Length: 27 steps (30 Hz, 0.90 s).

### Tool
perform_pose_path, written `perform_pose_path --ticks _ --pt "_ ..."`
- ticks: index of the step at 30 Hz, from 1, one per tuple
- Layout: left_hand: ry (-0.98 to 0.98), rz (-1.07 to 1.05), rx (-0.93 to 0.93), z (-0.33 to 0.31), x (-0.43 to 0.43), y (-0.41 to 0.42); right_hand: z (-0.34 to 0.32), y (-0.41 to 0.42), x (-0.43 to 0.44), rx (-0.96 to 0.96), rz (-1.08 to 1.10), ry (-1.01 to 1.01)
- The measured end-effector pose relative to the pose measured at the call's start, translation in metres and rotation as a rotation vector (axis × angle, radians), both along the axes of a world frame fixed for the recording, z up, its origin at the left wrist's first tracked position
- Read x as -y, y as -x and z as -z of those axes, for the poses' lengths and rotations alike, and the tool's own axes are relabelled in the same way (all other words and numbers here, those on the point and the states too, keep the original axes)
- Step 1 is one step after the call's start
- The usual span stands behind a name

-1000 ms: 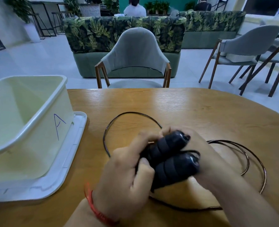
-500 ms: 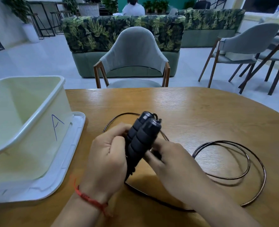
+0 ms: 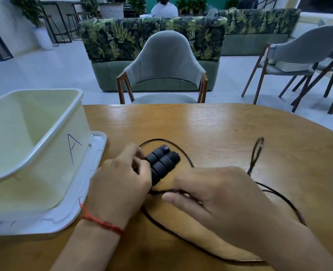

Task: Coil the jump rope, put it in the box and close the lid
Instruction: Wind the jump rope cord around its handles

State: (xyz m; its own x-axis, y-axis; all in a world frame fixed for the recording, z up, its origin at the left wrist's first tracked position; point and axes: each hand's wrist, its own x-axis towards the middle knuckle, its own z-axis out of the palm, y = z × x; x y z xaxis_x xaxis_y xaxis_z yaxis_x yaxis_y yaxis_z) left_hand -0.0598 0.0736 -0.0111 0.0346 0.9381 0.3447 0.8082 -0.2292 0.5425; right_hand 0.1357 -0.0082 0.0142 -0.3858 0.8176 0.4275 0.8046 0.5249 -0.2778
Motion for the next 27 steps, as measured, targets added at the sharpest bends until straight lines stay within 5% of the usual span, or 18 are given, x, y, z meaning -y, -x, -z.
perform_pose_path --ticks 5,13,24,27 --pt "0.002 0.35 -0.088 0.0 0.023 -0.015 0.005 -0.014 -0.015 -0.27 0.07 0.019" --pt "-0.076 0.808 -0.094 -0.004 0.033 -0.013 0.004 -0.039 -0.019 -0.591 0.058 0.443" --pt "-0.018 0.842 0.413 -0.002 0.034 -0.016 0.01 -0.045 -0.024 -1.016 -0.078 0.854" --pt "0.008 0.723 0.737 -0.003 0.029 -0.015 0.017 -0.038 -0.024 -0.906 -0.049 0.774"
